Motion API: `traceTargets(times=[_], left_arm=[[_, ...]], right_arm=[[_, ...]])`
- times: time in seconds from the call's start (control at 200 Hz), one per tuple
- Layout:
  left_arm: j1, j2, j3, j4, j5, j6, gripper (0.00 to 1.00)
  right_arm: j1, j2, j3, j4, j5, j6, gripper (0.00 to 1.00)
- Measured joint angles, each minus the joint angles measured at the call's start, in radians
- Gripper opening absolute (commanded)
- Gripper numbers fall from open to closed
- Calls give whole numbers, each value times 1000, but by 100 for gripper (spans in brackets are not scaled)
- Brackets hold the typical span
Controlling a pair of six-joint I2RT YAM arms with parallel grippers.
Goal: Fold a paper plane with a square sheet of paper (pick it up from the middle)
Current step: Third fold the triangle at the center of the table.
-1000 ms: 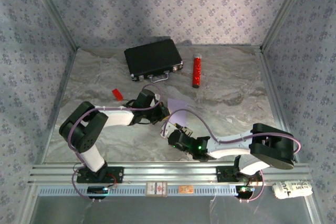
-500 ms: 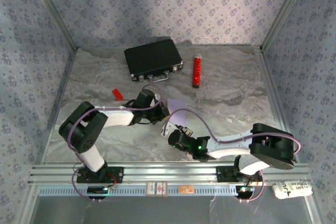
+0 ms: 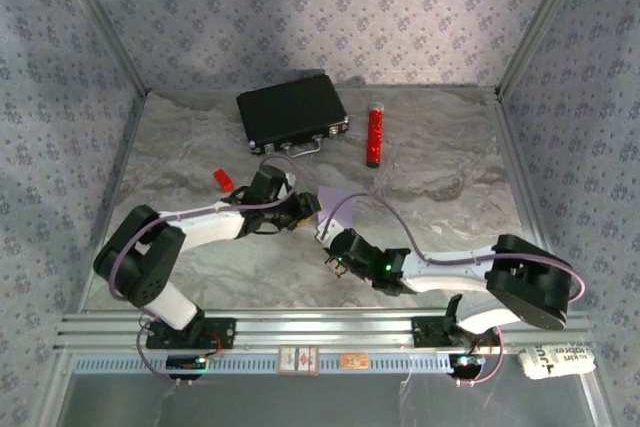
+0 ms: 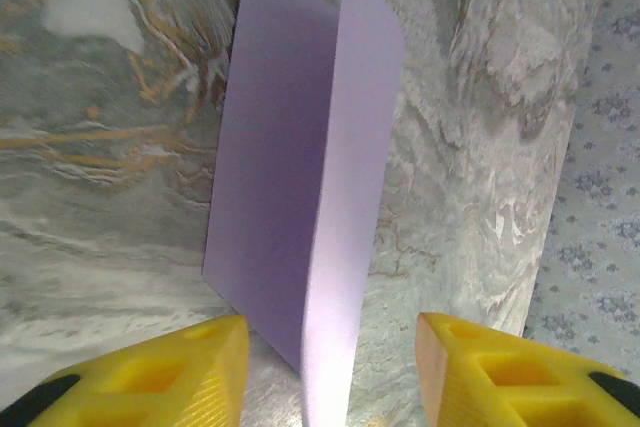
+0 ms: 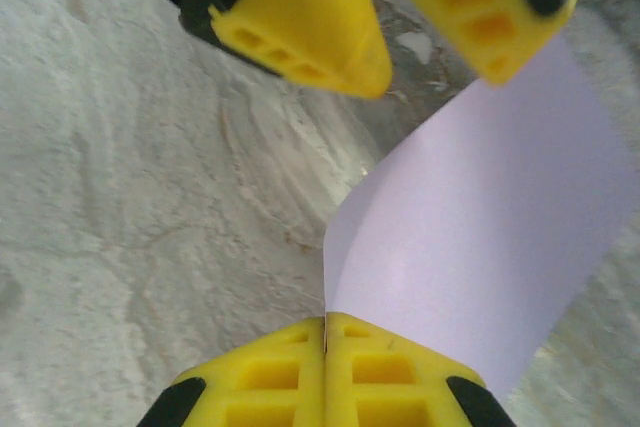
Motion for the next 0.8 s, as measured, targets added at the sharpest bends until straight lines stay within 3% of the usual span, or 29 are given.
traceTargets(times=[0.24, 0.46, 0.8], left_arm=[[39, -100, 0, -88, -42, 46, 44], [40, -104, 3, -99, -26, 73, 28], [28, 58, 118, -91, 61, 113, 16]], right_arm=[[-160, -34, 0, -17, -333, 119, 4], [-248, -18, 20, -75, -588, 197, 5], [-259, 34, 21, -48, -713, 301, 5]])
